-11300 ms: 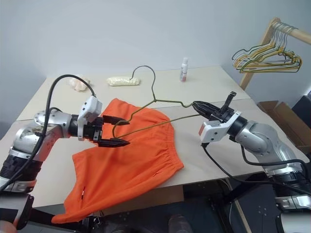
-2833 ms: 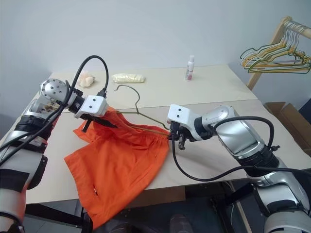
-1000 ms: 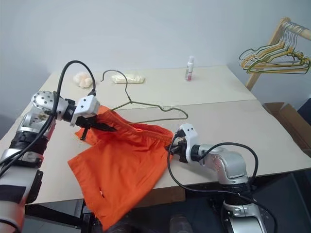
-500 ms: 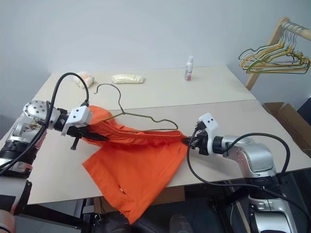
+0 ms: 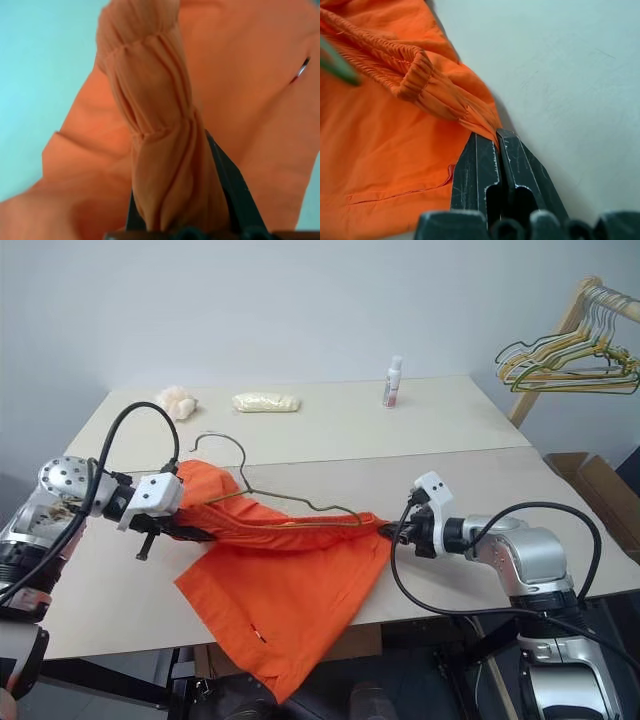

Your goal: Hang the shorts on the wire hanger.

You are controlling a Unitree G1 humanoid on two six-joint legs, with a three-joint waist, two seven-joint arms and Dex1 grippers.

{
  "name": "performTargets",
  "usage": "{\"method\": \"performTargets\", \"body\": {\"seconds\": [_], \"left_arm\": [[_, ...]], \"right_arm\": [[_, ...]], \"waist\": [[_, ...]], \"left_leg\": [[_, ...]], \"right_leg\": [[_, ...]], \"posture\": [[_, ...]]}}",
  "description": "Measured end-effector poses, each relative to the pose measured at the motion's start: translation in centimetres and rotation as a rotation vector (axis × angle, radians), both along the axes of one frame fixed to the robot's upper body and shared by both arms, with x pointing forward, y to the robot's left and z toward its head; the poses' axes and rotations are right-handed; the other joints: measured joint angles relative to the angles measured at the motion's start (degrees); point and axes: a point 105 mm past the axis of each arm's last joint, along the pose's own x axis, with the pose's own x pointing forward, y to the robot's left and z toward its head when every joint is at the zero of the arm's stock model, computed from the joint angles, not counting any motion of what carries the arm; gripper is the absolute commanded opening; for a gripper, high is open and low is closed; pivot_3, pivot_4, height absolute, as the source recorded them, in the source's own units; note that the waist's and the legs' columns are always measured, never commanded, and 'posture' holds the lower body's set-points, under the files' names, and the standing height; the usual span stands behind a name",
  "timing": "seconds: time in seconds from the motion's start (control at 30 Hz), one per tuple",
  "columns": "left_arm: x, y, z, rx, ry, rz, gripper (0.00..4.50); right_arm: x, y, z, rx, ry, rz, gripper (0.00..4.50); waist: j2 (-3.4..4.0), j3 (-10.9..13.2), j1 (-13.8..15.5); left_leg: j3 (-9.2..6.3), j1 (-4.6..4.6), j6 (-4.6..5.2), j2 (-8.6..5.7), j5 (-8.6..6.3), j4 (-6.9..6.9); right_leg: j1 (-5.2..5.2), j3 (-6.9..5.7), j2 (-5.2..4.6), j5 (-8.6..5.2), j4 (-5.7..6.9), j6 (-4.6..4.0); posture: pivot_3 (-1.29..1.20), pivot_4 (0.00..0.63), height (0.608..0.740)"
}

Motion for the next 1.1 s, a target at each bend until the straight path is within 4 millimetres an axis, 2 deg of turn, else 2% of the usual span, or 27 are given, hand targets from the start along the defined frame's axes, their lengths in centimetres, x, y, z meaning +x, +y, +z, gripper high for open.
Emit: {"method": "performTargets", "body": {"seconds": [0.4,0.8,1.0,1.1], "left_arm": [[0.7,0.3,-0.8,0.069,-0.026,0.01,0.05],[0.0,0.6,-2.6,0.175,0.032,-0.044,0.05],[1.1,-1.6,-4.0,0.157,0.03,-0.043,0.05],[1.7,-2.3,-4.0,0.138,0.018,-0.028,0.05]], "right_arm": [[-0.6,-0.4,1.0,0.0,-0.022,0.032,0.03],[-0.8,1.4,4.3,0.074,-0.11,0.117,0.03],[-1.5,2.9,4.8,0.07,-0.141,0.15,0.03],[-1.9,3.1,4.6,0.056,-0.146,0.164,0.72]], "waist": [[0.0,0.0,-0.06],[0.0,0.0,-0.04],[-0.01,-0.01,0.15],[-0.01,-0.01,-0.1]], "left_leg": [[0.0,-0.01,0.0,0.01,0.0,0.0],[0.01,-0.02,0.0,0.02,0.0,0.0],[0.0,-0.07,0.01,0.0,-0.01,0.02],[0.0,-0.08,0.01,0.0,-0.01,0.02]], "right_leg": [[0.0,0.0,0.0,0.0,-0.01,0.0],[-0.01,-0.01,-0.01,0.0,-0.01,0.0],[-0.02,-0.03,-0.01,0.0,-0.02,0.0],[-0.04,-0.02,-0.01,0.0,-0.01,0.0]], "posture": [[-0.16,0.0,0.74],[-0.18,0.0,0.74],[-0.19,0.0,0.74],[-0.2,0.0,0.74]]}}
